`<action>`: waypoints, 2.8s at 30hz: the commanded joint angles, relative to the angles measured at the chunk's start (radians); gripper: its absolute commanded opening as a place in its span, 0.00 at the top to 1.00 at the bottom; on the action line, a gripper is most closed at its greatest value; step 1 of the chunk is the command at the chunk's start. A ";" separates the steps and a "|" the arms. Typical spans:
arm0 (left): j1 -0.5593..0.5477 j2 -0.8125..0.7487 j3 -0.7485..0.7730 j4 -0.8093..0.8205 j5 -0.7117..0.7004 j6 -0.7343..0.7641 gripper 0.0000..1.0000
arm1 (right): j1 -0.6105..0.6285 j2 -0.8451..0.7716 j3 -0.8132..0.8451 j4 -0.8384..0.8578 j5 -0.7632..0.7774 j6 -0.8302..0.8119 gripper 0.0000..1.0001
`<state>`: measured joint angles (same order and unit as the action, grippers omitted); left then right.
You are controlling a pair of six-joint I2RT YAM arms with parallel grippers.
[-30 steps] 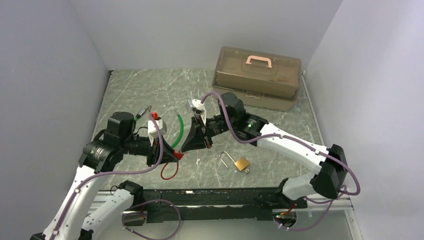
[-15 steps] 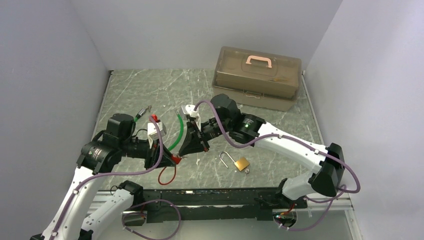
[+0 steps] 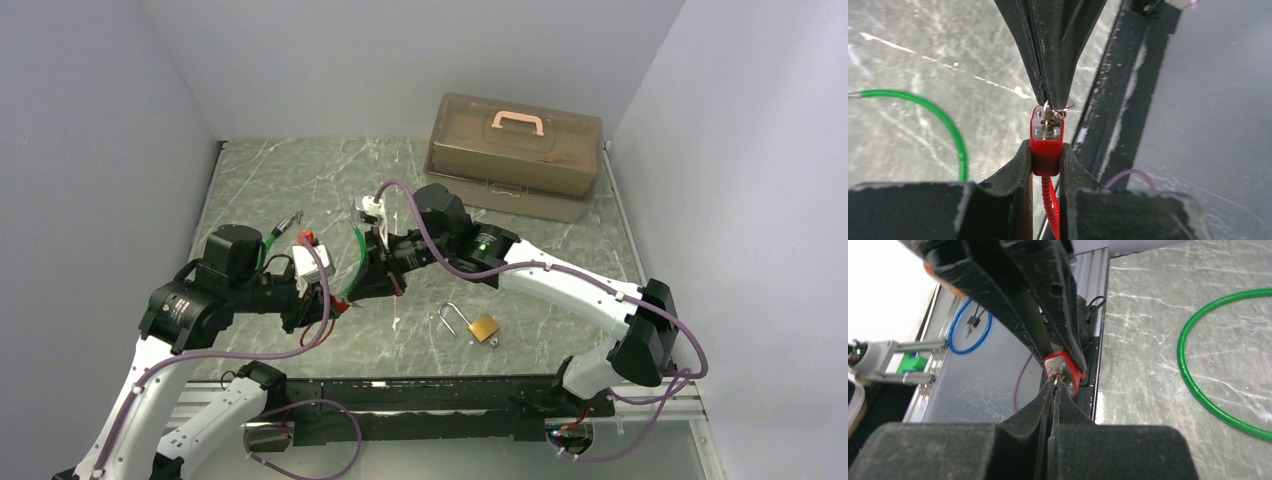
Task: Unlock with the key
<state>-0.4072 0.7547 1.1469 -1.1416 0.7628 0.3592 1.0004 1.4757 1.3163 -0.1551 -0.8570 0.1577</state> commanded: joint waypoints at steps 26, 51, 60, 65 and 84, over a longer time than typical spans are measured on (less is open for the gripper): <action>-0.257 -0.100 -0.111 0.652 -0.700 0.517 1.00 | -0.012 0.075 0.005 0.031 0.232 0.571 1.00; -0.263 -0.083 -0.032 0.364 -0.328 0.297 1.00 | -0.125 -0.323 -0.029 -0.037 0.303 0.045 0.00; -0.249 0.020 0.060 0.232 -0.002 0.146 1.00 | -0.055 -0.341 -0.054 -0.020 0.191 -0.307 0.00; -0.229 0.043 0.076 0.253 0.050 0.079 1.00 | 0.023 -0.307 -0.022 -0.093 0.219 -0.420 0.00; -0.191 0.110 0.084 0.219 0.110 -0.029 1.00 | 0.098 -0.203 0.010 -0.096 0.327 -0.373 0.23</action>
<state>-0.6033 0.8570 1.2015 -0.9127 0.8246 0.3523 1.0904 1.2243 1.2819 -0.2939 -0.5510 -0.2390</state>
